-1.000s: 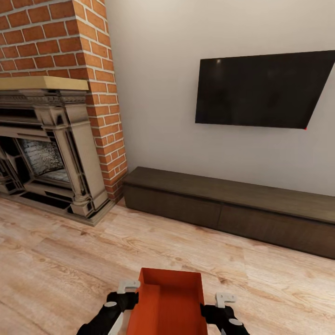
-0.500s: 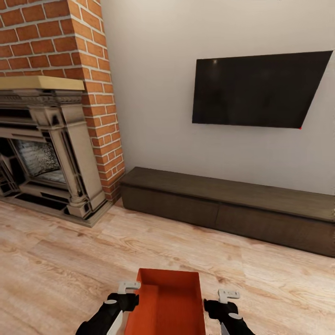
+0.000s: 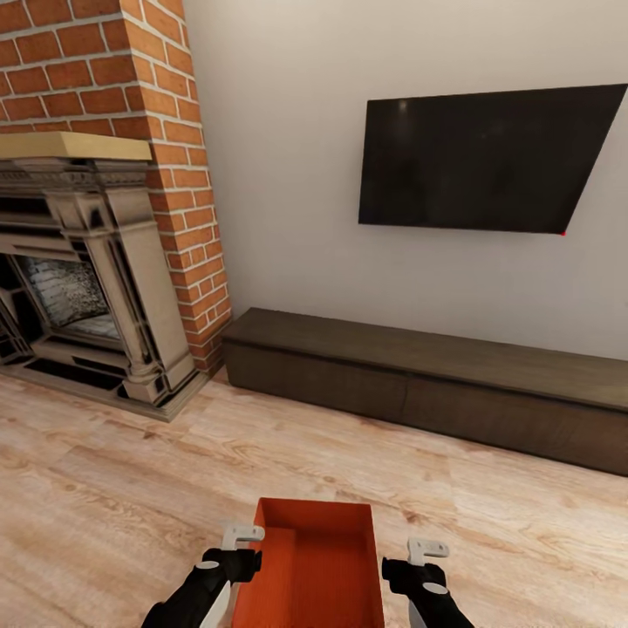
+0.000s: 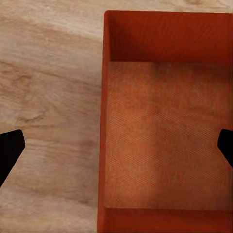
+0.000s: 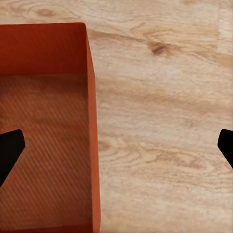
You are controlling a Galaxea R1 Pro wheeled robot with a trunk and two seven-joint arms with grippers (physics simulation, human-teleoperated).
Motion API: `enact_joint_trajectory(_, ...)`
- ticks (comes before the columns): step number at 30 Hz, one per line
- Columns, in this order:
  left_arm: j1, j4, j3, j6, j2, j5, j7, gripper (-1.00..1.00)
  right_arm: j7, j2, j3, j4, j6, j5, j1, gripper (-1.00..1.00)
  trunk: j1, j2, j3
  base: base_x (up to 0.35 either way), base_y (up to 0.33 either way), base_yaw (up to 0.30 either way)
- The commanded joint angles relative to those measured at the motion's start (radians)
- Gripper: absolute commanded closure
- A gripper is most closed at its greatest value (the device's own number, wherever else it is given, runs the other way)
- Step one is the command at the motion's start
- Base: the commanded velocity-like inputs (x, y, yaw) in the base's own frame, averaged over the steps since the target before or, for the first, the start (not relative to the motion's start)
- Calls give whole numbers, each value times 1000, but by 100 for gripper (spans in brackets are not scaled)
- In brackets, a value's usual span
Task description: Move the two storage containers from the living room to the garage. In the garage, place one container on the floor and stack the other container on top of it (either order is fine).
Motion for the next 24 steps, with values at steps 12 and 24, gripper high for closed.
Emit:
enact_joint_trajectory(12,0,-3,1,6,-1,-5,3,-100,-4,2,-4,-3,13,14,0,-100,0,0,-8,0,0,34)
enact_joint_trajectory(24,0,-4,1,6,-2,-2,3,-100,-6,2,-4,-3,15,14,0,-100,0,0,-25,0,0,136)
